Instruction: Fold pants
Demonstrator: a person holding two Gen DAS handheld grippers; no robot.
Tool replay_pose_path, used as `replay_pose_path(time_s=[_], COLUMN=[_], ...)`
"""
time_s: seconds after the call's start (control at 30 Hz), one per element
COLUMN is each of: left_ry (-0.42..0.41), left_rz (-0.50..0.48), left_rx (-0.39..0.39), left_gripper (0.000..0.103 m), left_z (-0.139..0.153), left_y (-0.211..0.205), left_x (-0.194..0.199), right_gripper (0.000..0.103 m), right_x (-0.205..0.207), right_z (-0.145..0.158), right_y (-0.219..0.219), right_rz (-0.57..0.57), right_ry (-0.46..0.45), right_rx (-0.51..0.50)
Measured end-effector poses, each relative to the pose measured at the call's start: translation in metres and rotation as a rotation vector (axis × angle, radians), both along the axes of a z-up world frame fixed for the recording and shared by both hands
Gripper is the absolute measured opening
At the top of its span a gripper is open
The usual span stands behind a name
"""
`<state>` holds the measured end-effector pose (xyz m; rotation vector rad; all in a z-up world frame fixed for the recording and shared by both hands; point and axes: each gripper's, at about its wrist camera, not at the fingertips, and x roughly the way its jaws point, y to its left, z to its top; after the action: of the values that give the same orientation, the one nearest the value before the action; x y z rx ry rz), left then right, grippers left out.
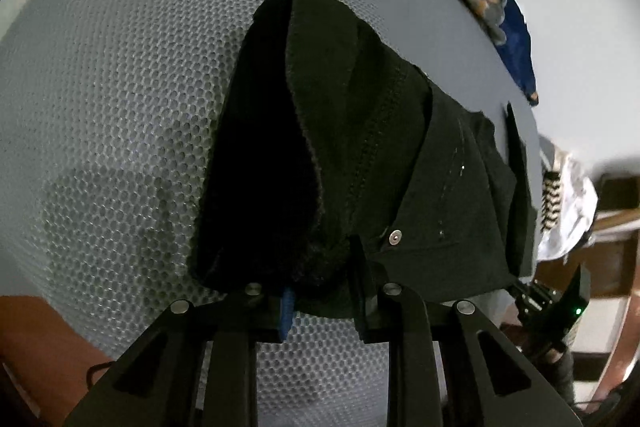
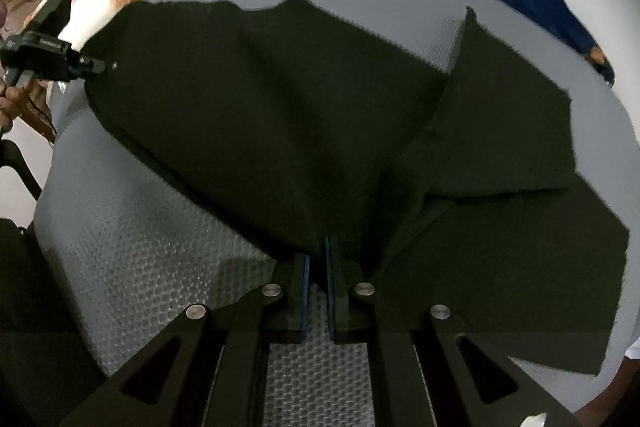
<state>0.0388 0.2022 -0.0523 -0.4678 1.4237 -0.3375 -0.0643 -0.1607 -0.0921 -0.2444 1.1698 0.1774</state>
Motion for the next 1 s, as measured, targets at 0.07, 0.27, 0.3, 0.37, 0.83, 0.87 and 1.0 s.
replay_pose_path(time_s=[0.07, 0.27, 0.3, 0.37, 0.83, 0.87, 1.0], left_ry=[-0.007, -0.017, -0.020, -0.023, -0.272, -0.298, -0.379], left_rz=[-0.016, -0.042, -0.045, -0.049, -0.167, -0.189, -0.289], left_rx=[0.024, 0.089, 0.094, 0.099, 0.249, 0.273, 0.285], left_gripper=[0.024, 0.026, 0.026, 0.028, 0.054, 0.054, 0.054], left_z=[0.000, -0.003, -0.004, -0.002, 0.065, 0.068, 0.075], left_y=[-0.008, -0.037, -0.040, -0.041, -0.046, -0.057, -0.095], left_x=[0.005, 0.012, 0.015, 0.014, -0.032, -0.035, -0.036], right_gripper=[0.005, 0.005, 0.005, 0.005, 0.014, 0.020, 0.031], right_x=[0.002, 0.006, 0.007, 0.007, 0.003, 0.002, -0.003], right_z=[-0.005, -0.014, -0.014, -0.014, -0.005, -0.002, 0.008], right_y=[-0.001, -0.007, -0.007, -0.009, -0.013, -0.014, -0.015], right_rz=[-0.004, -0.023, -0.025, -0.039, -0.073, -0.068, -0.071], right_ry=[0.016, 0.043, 0.045, 0.045, 0.014, 0.009, -0.023], right_rx=[0.006, 0.042, 0.047, 0.062, 0.120, 0.127, 0.141])
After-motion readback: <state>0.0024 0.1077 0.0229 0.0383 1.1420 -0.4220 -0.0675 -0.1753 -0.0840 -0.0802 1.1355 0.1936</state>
